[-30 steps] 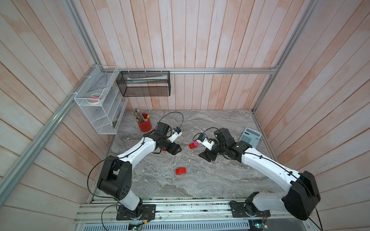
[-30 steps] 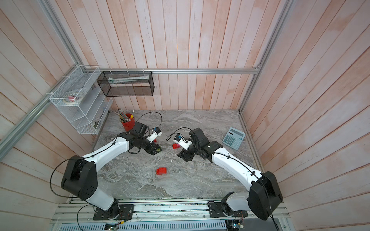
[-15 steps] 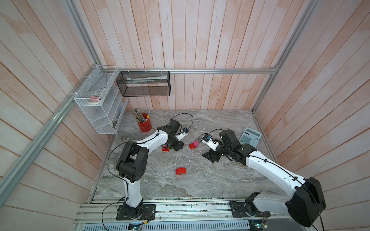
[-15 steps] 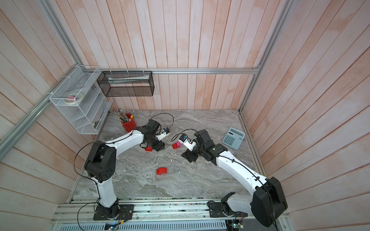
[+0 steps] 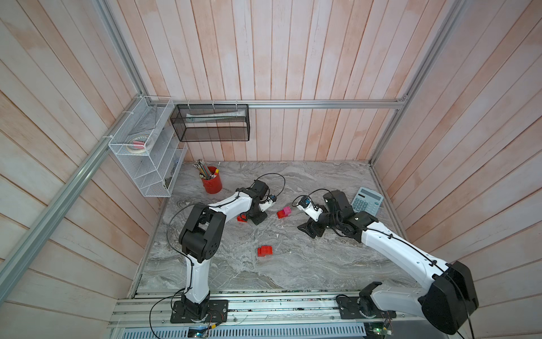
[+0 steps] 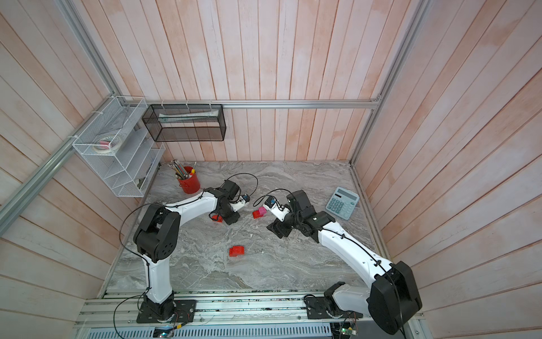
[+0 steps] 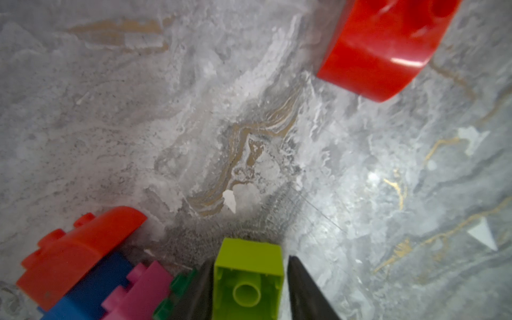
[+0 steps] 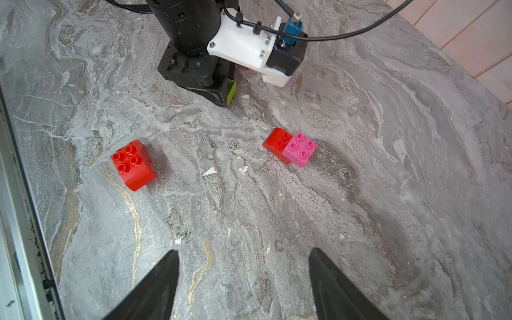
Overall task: Assemble the letter s with lego
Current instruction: Pick up the lego brick from the center of the board.
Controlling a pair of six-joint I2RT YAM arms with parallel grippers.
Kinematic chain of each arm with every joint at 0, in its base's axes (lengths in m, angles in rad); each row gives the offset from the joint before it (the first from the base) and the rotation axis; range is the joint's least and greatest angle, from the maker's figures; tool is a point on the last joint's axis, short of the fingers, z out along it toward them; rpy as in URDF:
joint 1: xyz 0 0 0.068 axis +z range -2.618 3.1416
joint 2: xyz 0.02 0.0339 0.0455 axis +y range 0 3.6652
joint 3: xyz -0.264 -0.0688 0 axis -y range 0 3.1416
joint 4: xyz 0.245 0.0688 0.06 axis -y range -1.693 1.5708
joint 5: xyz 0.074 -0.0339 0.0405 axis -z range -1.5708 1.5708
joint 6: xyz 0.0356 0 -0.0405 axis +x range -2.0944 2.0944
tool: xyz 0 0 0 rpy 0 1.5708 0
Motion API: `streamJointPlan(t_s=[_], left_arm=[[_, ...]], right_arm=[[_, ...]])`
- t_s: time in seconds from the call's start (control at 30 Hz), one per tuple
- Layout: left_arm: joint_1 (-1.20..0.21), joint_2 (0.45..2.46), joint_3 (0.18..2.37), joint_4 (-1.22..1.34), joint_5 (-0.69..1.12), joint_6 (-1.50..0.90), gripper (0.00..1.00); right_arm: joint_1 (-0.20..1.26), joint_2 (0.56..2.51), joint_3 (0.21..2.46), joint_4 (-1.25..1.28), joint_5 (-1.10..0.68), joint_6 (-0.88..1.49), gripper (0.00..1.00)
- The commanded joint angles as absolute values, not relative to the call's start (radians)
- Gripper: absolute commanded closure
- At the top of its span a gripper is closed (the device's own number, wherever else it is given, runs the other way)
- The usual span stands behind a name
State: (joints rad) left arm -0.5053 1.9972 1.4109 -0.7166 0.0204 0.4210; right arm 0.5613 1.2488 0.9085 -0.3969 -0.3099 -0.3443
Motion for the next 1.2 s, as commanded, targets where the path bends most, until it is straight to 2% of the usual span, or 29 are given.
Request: streamJointPlan(t_s=[0.0, 0.3, 0.47, 0.7, 0.9, 1.17], left_arm=[[-0.512, 2.013, 1.429, -0.723, 0.012, 0.422, 0.65], [-0.510, 1.952, 1.452, -0.728, 0.117, 0.387, 0.67], [-0.469, 1.856, 1.482, -0.715, 0.373, 0.294, 0.67], [-0.428, 1.710, 1.453, -0.612, 0.718, 0.035, 0.67], [-0.419, 1.539, 1.281, -0.336, 0.950, -0.312, 0.66], [-0.418, 1.375, 1.074, 0.108, 1.089, -0.770, 0.65]], right_arm=[[0.552, 1.246, 0.899, -0.401, -0.334, -0.352, 0.24], [0.524, 1.218, 0.875, -0.301, -0.387, -0.263, 0.24], [0.482, 1.160, 0.809, -0.114, -0.486, -0.151, 0.24], [0.482, 1.035, 0.609, 0.357, -0.606, -0.108, 0.25], [0.494, 1.033, 0.589, 0.575, -0.683, -0.136, 0.26], [0.552, 1.119, 0.686, 0.592, -0.755, -0.237, 0.27]])
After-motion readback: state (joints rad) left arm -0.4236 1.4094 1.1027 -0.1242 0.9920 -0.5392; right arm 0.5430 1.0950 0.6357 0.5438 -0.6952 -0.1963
